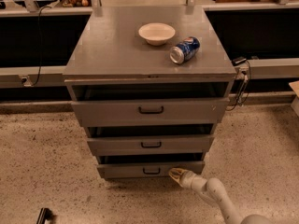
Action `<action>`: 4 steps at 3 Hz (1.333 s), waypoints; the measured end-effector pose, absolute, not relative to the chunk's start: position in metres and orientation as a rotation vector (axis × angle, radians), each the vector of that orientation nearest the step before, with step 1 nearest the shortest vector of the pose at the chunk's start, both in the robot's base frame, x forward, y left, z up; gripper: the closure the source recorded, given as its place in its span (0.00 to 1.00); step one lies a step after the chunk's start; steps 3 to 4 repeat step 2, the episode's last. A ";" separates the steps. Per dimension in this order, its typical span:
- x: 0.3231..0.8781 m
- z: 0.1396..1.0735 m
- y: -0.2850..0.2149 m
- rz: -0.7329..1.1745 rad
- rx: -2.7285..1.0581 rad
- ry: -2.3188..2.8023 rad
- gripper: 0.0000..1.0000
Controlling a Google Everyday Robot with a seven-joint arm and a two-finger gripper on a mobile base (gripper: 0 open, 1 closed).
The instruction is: Close bottom drawer
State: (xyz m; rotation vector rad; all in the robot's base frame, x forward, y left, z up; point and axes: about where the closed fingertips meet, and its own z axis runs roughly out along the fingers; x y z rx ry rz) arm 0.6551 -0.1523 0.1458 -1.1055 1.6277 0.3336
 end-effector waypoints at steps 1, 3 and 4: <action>0.650 0.144 -0.156 0.361 -1.117 1.629 1.00; 0.633 0.158 -0.156 0.472 -1.134 1.613 1.00; 0.633 0.158 -0.156 0.472 -1.134 1.613 1.00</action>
Offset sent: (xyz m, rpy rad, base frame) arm -0.0522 -0.0060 0.0363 0.1451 0.1189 0.2036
